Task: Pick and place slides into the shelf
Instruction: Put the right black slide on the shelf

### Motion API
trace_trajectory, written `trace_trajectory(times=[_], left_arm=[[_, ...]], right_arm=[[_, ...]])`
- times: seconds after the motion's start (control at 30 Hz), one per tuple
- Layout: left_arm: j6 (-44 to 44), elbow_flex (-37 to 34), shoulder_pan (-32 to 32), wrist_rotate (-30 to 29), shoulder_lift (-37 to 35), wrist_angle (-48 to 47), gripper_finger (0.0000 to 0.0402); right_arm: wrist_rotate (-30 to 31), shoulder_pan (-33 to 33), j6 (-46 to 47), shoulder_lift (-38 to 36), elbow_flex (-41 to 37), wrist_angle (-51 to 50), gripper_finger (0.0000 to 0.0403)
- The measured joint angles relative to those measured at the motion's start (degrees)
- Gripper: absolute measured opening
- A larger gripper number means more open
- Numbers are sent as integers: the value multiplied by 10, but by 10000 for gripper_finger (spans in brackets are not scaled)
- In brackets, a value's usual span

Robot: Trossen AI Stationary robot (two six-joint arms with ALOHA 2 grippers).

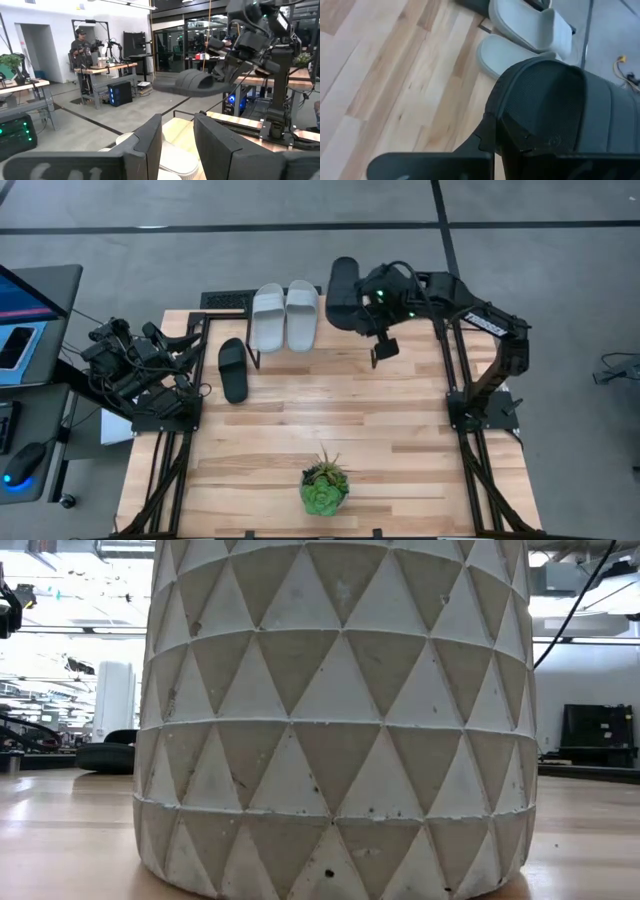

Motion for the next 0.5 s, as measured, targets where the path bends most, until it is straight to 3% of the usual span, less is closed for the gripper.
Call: trace_trajectory(times=[0.5], left_arm=[[0, 0, 0, 0, 0, 0, 103]], right_arm=[[-25, -34, -72, 98, -1, 1, 0]])
